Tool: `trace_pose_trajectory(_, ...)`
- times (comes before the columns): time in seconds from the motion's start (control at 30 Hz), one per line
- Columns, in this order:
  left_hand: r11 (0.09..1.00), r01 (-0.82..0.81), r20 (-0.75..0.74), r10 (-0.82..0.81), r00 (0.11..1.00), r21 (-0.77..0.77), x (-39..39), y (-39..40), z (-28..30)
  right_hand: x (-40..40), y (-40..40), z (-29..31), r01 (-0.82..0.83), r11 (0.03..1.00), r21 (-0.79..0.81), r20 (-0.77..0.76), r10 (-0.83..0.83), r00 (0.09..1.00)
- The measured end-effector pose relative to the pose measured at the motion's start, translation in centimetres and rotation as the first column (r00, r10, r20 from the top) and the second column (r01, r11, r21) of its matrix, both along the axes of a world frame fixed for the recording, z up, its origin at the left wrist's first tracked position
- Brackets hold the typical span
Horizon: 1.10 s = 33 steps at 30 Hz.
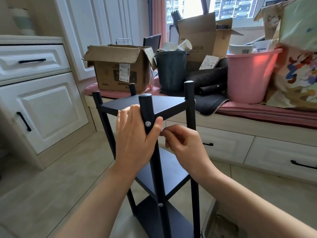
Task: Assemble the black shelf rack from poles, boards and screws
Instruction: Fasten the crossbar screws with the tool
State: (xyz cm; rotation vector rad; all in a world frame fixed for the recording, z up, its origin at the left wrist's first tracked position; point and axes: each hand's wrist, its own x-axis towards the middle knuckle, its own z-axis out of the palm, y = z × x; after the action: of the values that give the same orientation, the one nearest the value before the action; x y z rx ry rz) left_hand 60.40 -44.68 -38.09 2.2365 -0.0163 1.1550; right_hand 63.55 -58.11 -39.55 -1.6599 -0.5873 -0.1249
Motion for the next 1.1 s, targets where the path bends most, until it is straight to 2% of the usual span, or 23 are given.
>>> trace_pose_trajectory(0.5, 0.99, 0.069, 0.087, -0.058, 0.995, -0.121, -0.4, -0.4, 0.6, -0.7, -0.8, 0.8, 0.057, 0.997, 0.05, 0.124, -0.063, 0.99)
trace_pose_trajectory(0.73, 0.906, 0.2, 0.111, -0.17, 0.979, -0.374, -0.7, 1.3, 1.5, -1.5, 0.4, 0.3, 0.011, 0.998, 0.062, 0.108, -0.018, 0.994)
trace_pose_trajectory(1.0, 0.885, 0.257, 0.086, -0.243, 0.966, -0.389, 0.1, 3.3, 1.8, 0.1, 2.4, 1.0, 0.055, 0.997, 0.048, 0.093, -0.059, 0.994)
trace_pose_trajectory(1.1, 0.858, 0.264, 0.075, -0.258, 0.963, -0.441, 0.5, 3.6, 1.8, 0.7, 3.0, 1.3, 0.072, 0.996, 0.049, 0.096, -0.076, 0.993)
